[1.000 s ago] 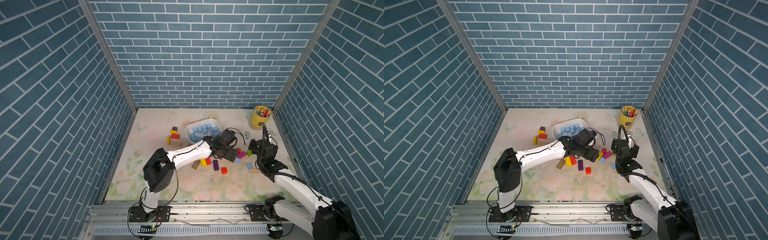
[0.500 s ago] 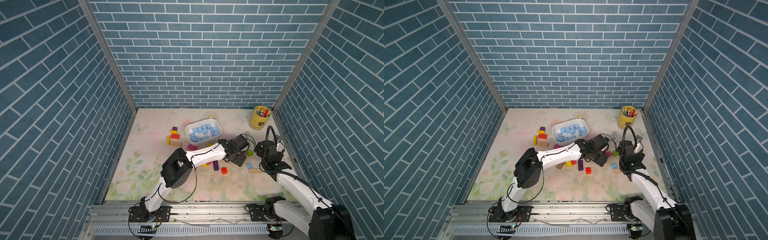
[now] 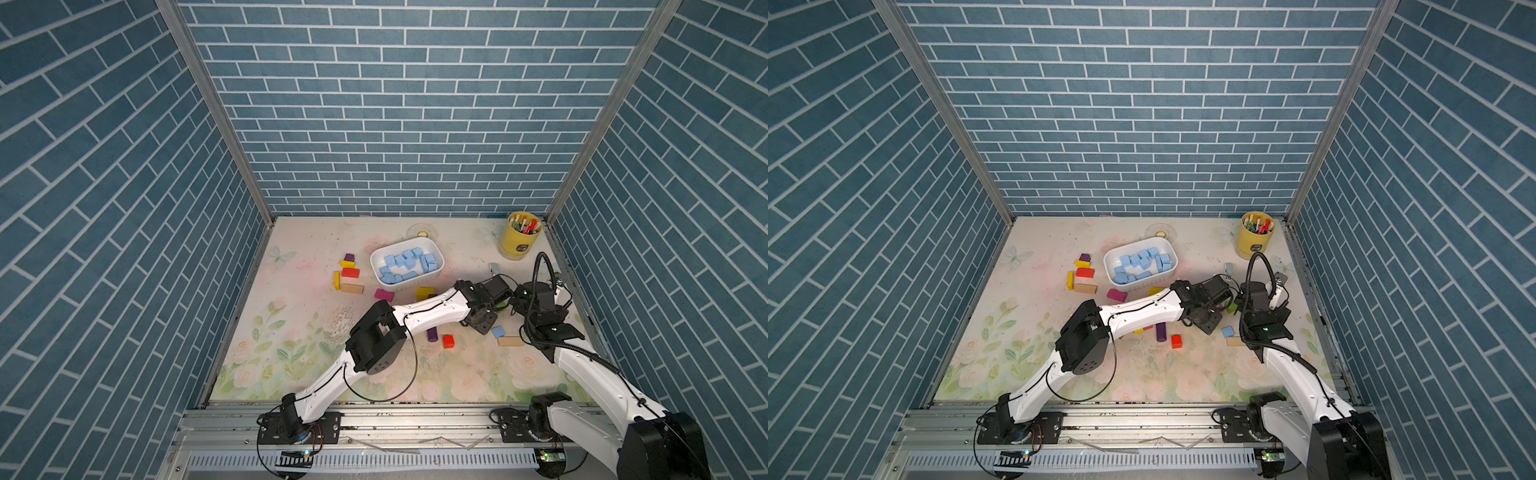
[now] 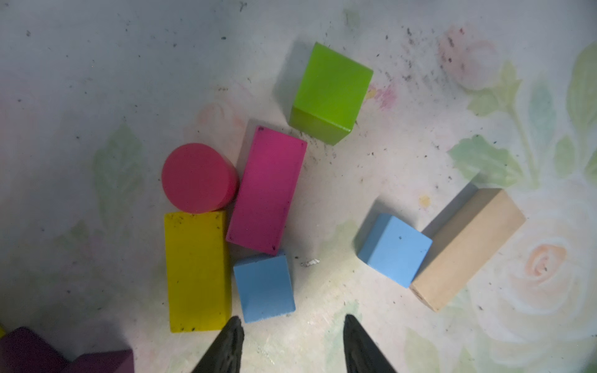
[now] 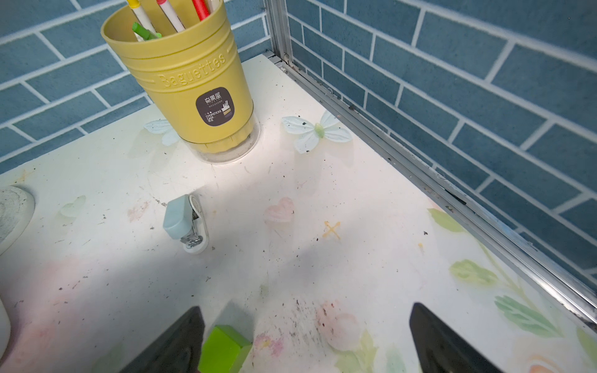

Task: Pick out the blue building blocks
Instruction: Pick up the building block from the center of the board.

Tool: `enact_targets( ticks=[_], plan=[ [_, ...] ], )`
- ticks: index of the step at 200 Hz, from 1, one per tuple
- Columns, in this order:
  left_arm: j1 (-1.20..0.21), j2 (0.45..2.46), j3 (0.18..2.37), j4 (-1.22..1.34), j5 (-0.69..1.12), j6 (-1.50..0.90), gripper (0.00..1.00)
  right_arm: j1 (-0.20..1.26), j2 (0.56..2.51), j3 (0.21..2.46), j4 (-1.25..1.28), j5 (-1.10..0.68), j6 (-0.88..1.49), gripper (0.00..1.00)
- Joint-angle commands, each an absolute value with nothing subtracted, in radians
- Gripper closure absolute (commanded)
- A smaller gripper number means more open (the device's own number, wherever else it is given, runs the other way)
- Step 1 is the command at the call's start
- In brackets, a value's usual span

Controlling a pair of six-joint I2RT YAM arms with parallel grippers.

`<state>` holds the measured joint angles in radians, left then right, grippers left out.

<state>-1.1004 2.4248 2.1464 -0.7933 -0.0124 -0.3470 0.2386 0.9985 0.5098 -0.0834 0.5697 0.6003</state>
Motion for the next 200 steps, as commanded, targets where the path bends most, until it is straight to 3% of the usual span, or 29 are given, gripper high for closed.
enact_targets(
  ticks=[1, 83, 138, 163, 200],
  plan=[
    [-1.108, 2.465, 2.203, -0.861, -0.05, -0.344, 0.48, 0.234, 0.985, 0.521, -0.092, 0.564, 0.649, 0.01],
    [-1.109, 2.572, 2.323, -0.923, -0.056, -0.349, 0.52, 0.231, 0.985, 0.521, -0.089, 0.559, 0.65, 0.01],
    [-1.109, 2.585, 2.324, -0.928, -0.064, -0.346, 0.63, 0.23, 0.986, 0.52, -0.087, 0.553, 0.65, 0.01],
    [-1.11, 2.58, 2.324, -0.936, -0.074, -0.347, 0.78, 0.23, 0.985, 0.522, -0.087, 0.551, 0.652, 0.01],
    [-1.11, 2.521, 2.309, -0.945, -0.109, -0.33, 0.82, 0.228, 0.983, 0.518, -0.08, 0.544, 0.65, 0.01]
  ],
)
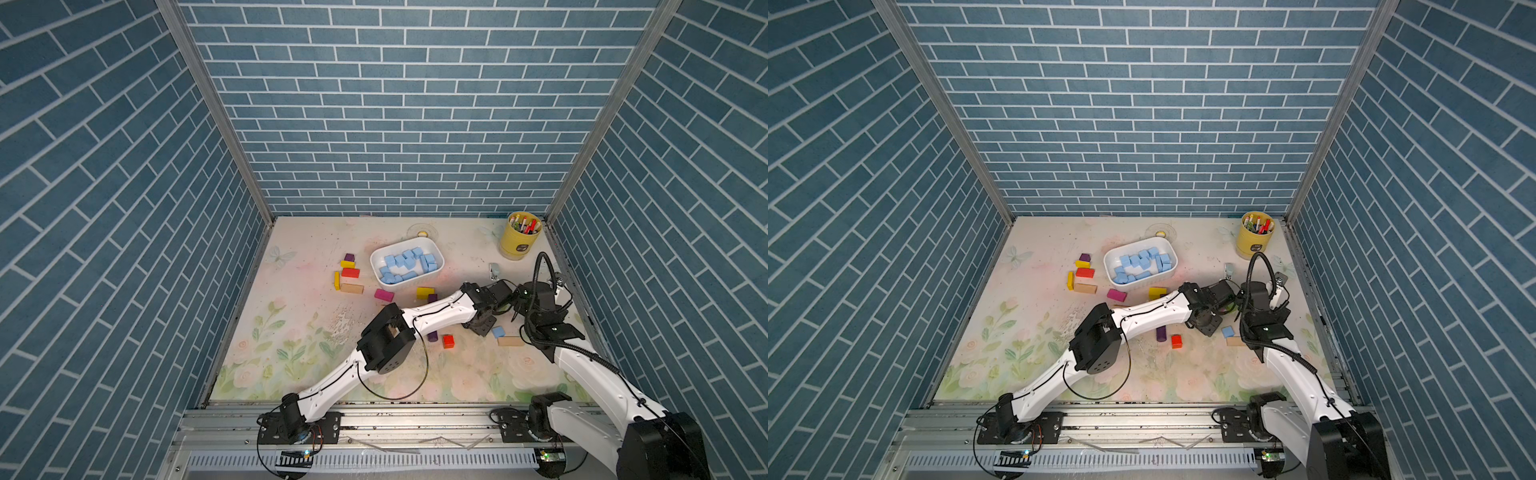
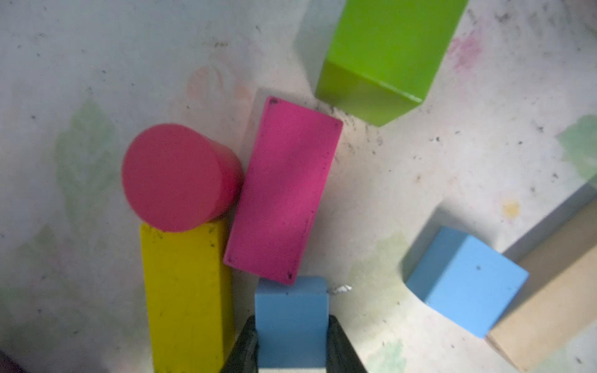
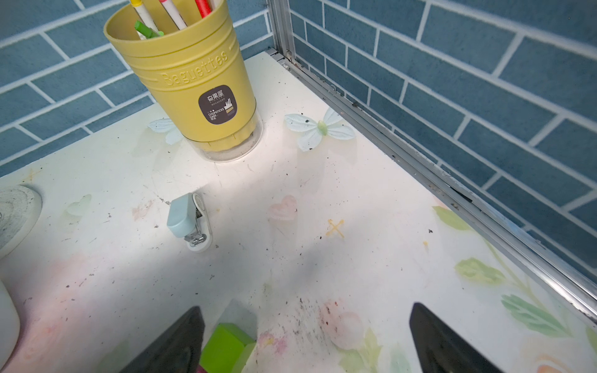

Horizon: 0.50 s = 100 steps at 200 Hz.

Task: Pick out the blue building blocks
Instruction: Pick up the building block from the center of the board.

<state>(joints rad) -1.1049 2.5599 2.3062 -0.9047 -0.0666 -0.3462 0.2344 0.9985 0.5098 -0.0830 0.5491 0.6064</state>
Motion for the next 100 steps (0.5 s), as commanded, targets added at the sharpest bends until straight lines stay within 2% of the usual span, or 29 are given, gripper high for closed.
enact_targets(
  ticks=[1, 100],
  plan=[
    [-1.11, 2.517, 2.308, -0.944, -0.112, -0.328, 0.82, 0.229, 0.983, 0.518, -0.079, 0.544, 0.65, 0.02],
    [-1.061, 2.057, 1.886, -0.725, -0.234, -0.307, 0.83, 0.229, 0.948, 0.487, -0.002, 0.469, 0.608, 0.01]
  ],
)
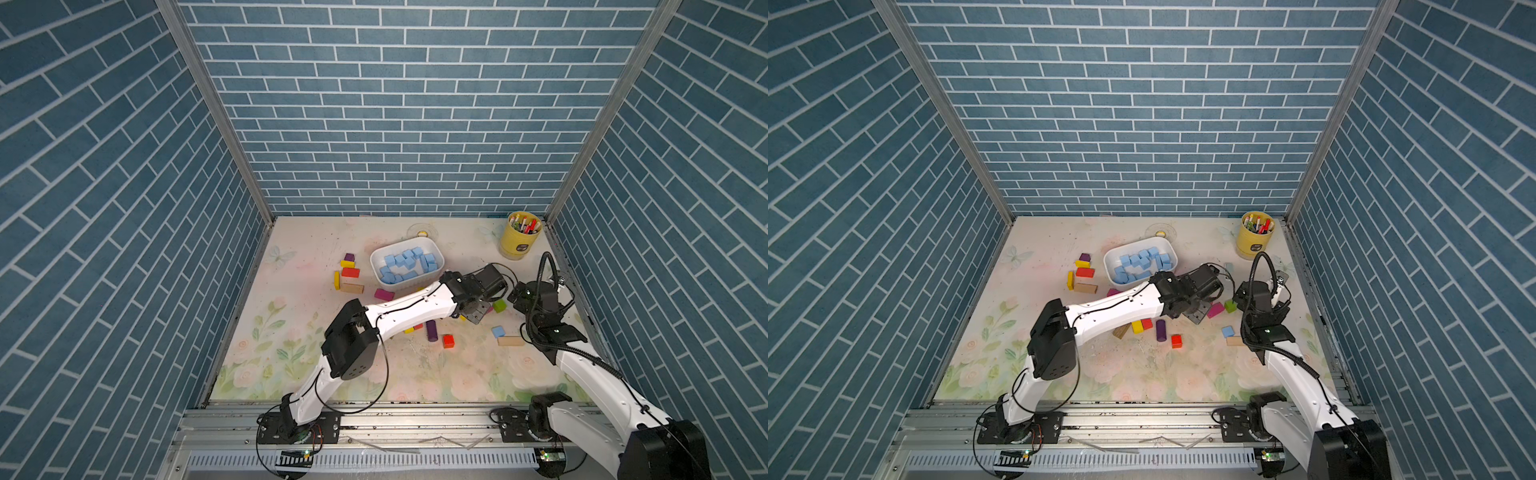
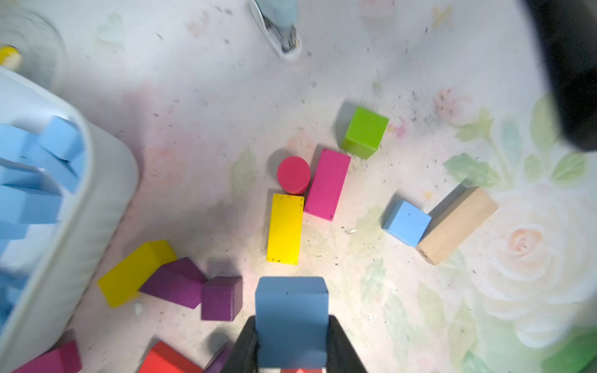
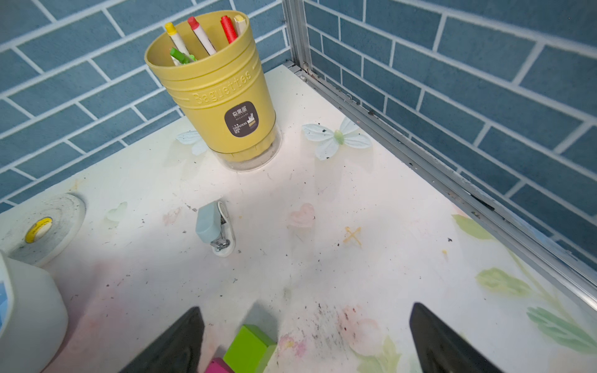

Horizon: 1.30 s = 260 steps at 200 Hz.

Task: Pick out the blue building blocks
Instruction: Pick up the building block from the center of the board, then place the building block in the storage box.

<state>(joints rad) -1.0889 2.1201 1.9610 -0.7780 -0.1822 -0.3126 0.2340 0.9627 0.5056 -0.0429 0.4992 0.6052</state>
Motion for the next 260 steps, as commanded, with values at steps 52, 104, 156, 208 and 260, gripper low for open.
enact_targets(
  ticks=[52, 104, 156, 208, 260],
  plan=[
    [-0.974, 1.929, 1.772, -0.721, -0.258, -0.347, 0.83, 0.229, 0.943, 0.473, 0.06, 0.381, 0.562, 0.01],
    [-0.836, 1.863, 1.661, -0.704, -0.238, -0.438, 0.82, 0.229, 0.935, 0.456, 0.12, 0.301, 0.528, 0.01],
    [-0.694, 1.91, 1.627, -0.644, -0.153, -0.478, 0.79, 0.229, 0.95, 0.458, 0.138, 0.264, 0.522, 0.01],
    [-0.626, 2.048, 1.719, -0.659, -0.081, -0.477, 0.76, 0.229, 0.965, 0.459, 0.147, 0.245, 0.518, 0.01],
    [-0.612, 2.159, 1.835, -0.713, -0.067, -0.456, 0.61, 0.229, 0.976, 0.459, 0.156, 0.235, 0.518, 0.01]
  ],
)
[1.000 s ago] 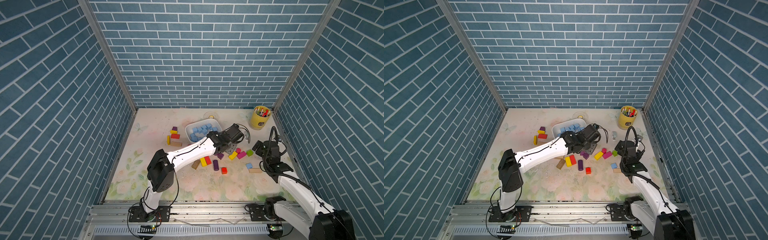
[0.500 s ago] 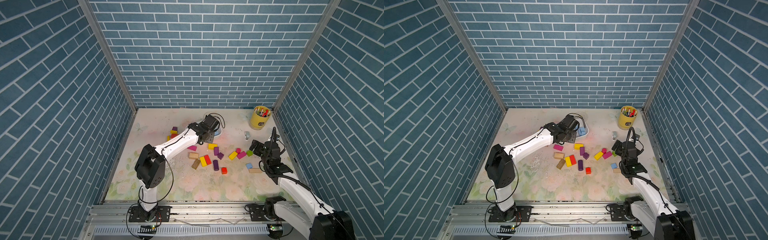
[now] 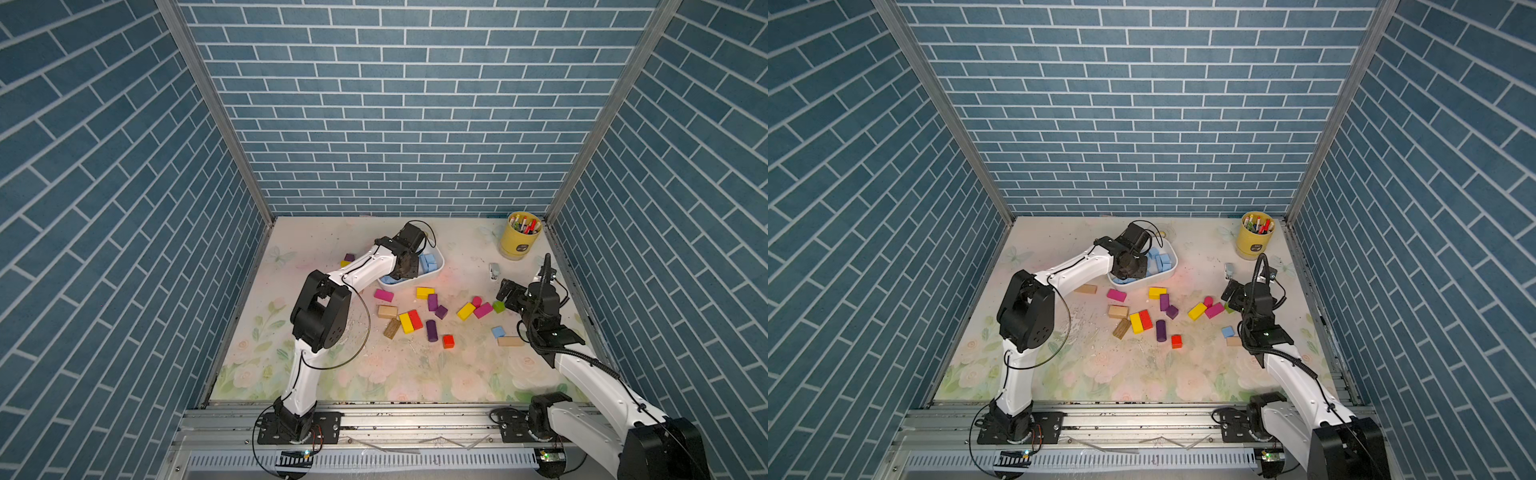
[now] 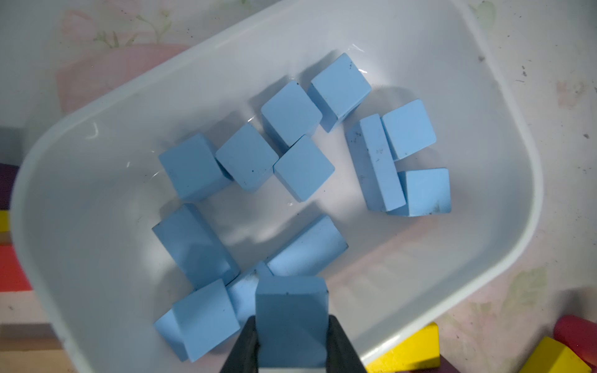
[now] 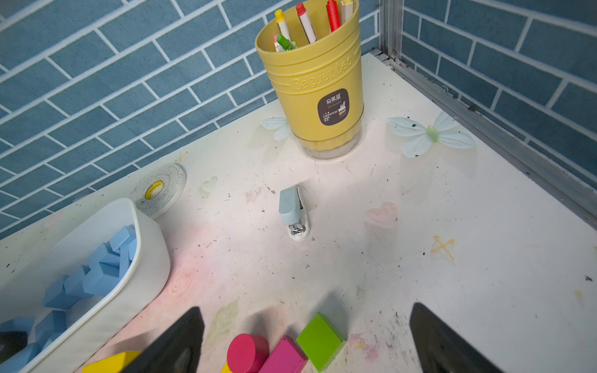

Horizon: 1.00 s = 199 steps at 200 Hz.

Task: Pick out the blue building blocks
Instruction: Place the building block in the storage box.

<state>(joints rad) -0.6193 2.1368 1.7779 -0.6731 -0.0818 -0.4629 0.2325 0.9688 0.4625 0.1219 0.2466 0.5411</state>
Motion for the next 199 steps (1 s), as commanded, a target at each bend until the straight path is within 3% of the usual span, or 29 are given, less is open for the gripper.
enact_targets(
  ticks=[1, 34, 67, 174, 199],
  plan=[
    [-0.613, 2.16, 1.836, -0.714, -0.066, -0.456, 0.6, 0.229, 0.977, 0.459, 0.155, 0.235, 0.518, 0.01],
    [-0.609, 2.159, 1.843, -0.705, -0.059, -0.451, 0.42, 0.229, 0.982, 0.459, 0.16, 0.23, 0.517, 0.01],
    [-0.609, 2.096, 1.804, -0.67, -0.041, -0.437, 0.35, 0.229, 0.98, 0.46, 0.16, 0.225, 0.515, 0.01],
    [-0.609, 1.52, 1.414, -0.552, 0.003, -0.371, 0.01, 0.229, 0.973, 0.469, 0.148, 0.21, 0.502, 0.01],
    [-0.609, 1.375, 1.321, -0.571, 0.015, -0.351, 0.01, 0.228, 0.977, 0.486, 0.132, 0.179, 0.481, 0.01]
  ],
)
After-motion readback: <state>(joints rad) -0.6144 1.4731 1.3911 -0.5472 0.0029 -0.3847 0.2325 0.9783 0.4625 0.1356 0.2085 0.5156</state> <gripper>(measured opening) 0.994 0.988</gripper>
